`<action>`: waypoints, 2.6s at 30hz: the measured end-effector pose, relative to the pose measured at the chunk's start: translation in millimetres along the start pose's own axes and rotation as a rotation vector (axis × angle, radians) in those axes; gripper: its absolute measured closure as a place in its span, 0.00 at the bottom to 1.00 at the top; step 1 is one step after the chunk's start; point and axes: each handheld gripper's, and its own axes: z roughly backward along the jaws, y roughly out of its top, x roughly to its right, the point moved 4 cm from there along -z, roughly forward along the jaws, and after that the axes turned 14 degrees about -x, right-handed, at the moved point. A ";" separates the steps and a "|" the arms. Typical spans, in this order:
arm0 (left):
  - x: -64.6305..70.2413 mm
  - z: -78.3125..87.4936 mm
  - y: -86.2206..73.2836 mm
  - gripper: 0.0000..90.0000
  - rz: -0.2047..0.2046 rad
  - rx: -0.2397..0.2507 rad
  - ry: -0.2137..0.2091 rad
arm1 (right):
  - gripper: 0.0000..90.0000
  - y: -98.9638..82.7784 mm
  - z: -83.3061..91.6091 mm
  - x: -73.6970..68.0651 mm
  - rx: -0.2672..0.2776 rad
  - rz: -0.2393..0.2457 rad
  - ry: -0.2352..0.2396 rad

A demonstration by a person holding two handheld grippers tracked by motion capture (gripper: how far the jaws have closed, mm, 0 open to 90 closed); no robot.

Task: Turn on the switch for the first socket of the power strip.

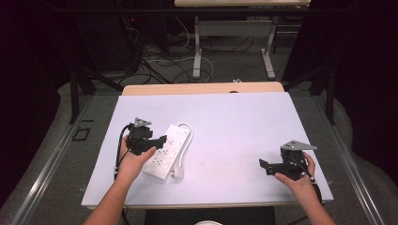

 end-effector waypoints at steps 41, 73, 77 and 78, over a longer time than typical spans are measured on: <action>11.3 -35.5 23.2 0.56 0.055 -0.060 -0.014 | 0.01 -0.7 -3.7 -0.8 -0.001 0.016 -0.001; 27.5 -65.8 25.4 0.83 0.013 -0.173 -0.019 | 0.01 -1.5 -6.0 -0.6 -0.012 0.020 0.001; 30.2 -68.0 25.4 0.87 0.010 -0.181 -0.021 | 0.01 -1.6 -6.3 -0.3 -0.014 0.020 0.001; 30.9 -68.5 25.5 0.87 0.006 -0.184 -0.024 | 0.01 -1.6 -6.2 -0.3 -0.014 0.020 0.001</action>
